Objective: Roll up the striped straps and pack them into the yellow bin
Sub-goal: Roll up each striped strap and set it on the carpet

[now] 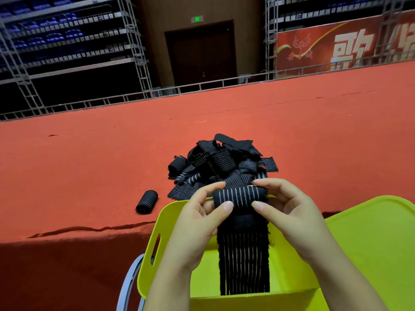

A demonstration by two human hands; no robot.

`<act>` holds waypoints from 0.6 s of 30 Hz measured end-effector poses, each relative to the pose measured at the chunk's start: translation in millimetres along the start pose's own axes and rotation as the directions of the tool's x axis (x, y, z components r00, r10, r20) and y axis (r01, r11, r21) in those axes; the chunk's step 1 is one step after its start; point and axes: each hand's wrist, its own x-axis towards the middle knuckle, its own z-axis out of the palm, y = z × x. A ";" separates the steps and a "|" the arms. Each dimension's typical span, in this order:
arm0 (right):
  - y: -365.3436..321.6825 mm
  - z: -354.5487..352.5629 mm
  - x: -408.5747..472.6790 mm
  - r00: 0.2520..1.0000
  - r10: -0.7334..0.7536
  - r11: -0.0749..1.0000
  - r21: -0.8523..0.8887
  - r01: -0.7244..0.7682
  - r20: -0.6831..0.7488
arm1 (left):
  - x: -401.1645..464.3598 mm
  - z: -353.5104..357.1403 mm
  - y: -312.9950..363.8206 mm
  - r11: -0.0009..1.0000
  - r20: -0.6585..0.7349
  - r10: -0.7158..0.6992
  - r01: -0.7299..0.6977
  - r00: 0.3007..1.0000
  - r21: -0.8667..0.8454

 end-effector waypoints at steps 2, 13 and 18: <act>0.6 1.5 -1.4 1.000 -0.012 0.999 -0.048 0.012 0.008 | 0.1 0.4 -0.3 1.000 -0.024 0.017 -0.017 1.000 0.011; -14.8 -0.3 -2.9 0.988 0.142 0.990 -0.018 -0.141 0.066 | -5.1 -0.9 3.5 0.988 0.019 0.104 -0.105 0.994 0.112; -16.4 -2.0 -3.6 0.999 -0.013 0.998 -0.069 0.011 -0.036 | -5.9 -0.4 5.6 0.995 0.069 -0.037 0.030 0.997 0.095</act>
